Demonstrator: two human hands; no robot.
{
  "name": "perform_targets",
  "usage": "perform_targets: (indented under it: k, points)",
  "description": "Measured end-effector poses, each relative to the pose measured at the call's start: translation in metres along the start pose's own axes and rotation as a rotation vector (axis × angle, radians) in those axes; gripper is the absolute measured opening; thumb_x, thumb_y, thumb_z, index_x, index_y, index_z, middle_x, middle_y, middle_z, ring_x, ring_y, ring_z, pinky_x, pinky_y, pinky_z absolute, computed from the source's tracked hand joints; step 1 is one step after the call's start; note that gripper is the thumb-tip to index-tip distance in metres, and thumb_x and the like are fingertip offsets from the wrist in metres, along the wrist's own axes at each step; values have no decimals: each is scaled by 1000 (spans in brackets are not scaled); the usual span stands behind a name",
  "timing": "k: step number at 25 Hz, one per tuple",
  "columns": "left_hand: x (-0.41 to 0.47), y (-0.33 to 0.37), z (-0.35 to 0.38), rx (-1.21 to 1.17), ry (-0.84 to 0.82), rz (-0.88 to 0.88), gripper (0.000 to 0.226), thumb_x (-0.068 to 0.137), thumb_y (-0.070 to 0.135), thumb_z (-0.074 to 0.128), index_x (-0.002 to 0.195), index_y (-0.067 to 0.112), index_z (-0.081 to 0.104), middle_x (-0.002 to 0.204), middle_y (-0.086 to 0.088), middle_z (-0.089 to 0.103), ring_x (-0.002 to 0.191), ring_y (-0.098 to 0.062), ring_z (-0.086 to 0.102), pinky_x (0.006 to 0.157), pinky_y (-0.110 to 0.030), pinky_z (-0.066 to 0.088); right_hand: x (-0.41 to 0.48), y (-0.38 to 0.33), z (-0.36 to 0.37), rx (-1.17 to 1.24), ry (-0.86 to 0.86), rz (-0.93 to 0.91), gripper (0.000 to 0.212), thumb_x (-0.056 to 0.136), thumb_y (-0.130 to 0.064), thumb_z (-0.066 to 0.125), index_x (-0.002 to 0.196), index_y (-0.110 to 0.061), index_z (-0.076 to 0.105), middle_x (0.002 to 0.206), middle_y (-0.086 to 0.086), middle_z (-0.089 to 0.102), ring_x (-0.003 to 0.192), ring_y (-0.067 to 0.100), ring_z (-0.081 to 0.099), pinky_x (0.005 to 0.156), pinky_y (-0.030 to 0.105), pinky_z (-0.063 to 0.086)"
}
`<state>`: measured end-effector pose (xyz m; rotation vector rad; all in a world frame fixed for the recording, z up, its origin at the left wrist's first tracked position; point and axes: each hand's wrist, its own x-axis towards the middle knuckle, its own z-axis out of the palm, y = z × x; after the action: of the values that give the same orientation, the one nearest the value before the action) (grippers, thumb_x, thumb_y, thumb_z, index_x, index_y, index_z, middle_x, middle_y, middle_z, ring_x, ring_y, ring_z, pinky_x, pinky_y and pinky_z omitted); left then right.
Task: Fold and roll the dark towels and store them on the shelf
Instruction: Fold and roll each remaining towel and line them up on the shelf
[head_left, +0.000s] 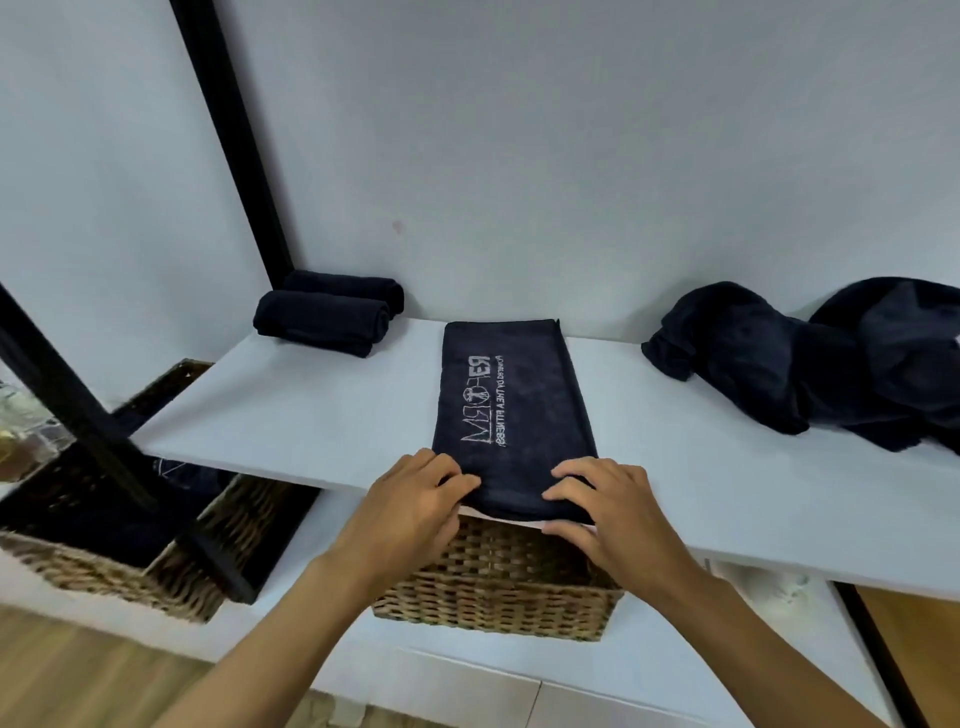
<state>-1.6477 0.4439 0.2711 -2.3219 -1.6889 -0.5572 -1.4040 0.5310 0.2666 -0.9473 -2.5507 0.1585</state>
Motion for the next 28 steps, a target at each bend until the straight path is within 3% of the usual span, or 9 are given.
perform_targets:
  k: [4, 9, 11, 13, 15, 18, 21, 23, 28]
  points:
    - [-10, 17, -3, 134, 18, -21, 48, 70, 6, 75, 116, 14, 63, 102, -3, 65, 83, -23, 62, 71, -32, 53, 4, -2, -6, 63, -18, 26, 15, 98, -29, 51, 109, -31, 61, 113, -18, 58, 108, 6, 49, 89, 20, 20]
    - [3, 7, -11, -387, 79, -448, 17, 91, 24, 65, 107, 20, 68, 96, 5, 72, 87, -13, 66, 81, -33, 55, 15, 0, -14, 314, -54, 151, 20, 98, -30, 53, 116, -32, 60, 113, -22, 60, 107, 4, 53, 100, 27, 33]
    - [5, 2, -13, -445, 26, -435, 33, 81, 40, 73, 110, 24, 68, 101, 10, 69, 94, -6, 63, 85, -24, 51, 19, 3, -16, 434, -44, 226, 19, 96, -29, 55, 114, -34, 60, 112, -22, 62, 106, 5, 57, 96, 26, 43]
    - [4, 0, -10, -292, -44, -312, 52, 74, 45, 77, 120, 25, 63, 107, 10, 67, 98, -10, 60, 85, -24, 47, 23, 3, -18, 489, -46, 287, 18, 96, -25, 56, 112, -32, 61, 110, -21, 63, 104, 2, 58, 92, 20, 45]
    - [6, -4, -7, -297, -12, -332, 41, 81, 36, 74, 119, 25, 64, 107, 9, 69, 97, -12, 62, 85, -26, 49, 25, 2, -18, 536, -25, 334, 16, 96, -22, 56, 108, -30, 62, 108, -21, 63, 102, -1, 58, 90, 19, 45]
    - [18, -16, -8, -584, 27, -533, 14, 89, 29, 66, 102, 29, 70, 97, 20, 69, 92, 1, 63, 83, -20, 49, 28, 1, -13, 576, 36, 396, 16, 95, -21, 57, 107, -30, 62, 107, -22, 62, 102, -4, 56, 88, 14, 43]
    - [29, -21, -2, -621, 31, -582, 8, 89, 27, 66, 94, 32, 68, 92, 19, 66, 75, 3, 58, 72, -18, 45, 27, 5, -6, 528, 123, 394, 21, 93, -21, 61, 110, -33, 61, 111, -19, 59, 103, -10, 52, 85, 2, 38]
    - [32, -22, 0, -614, 57, -560, 9, 88, 21, 68, 89, 30, 65, 90, 14, 63, 63, 3, 53, 65, -16, 40, 25, 6, 0, 419, 186, 344, 23, 92, -19, 63, 109, -34, 63, 114, -16, 54, 105, -5, 50, 89, 7, 40]
    - [26, -24, 12, -515, 110, -415, 22, 89, 5, 62, 91, 25, 71, 93, 8, 58, 84, -3, 53, 71, -8, 38, 15, 6, 11, 42, 214, 73, 33, 92, -14, 41, 98, -23, 72, 106, -7, 66, 102, 12, 53, 83, 25, 32]
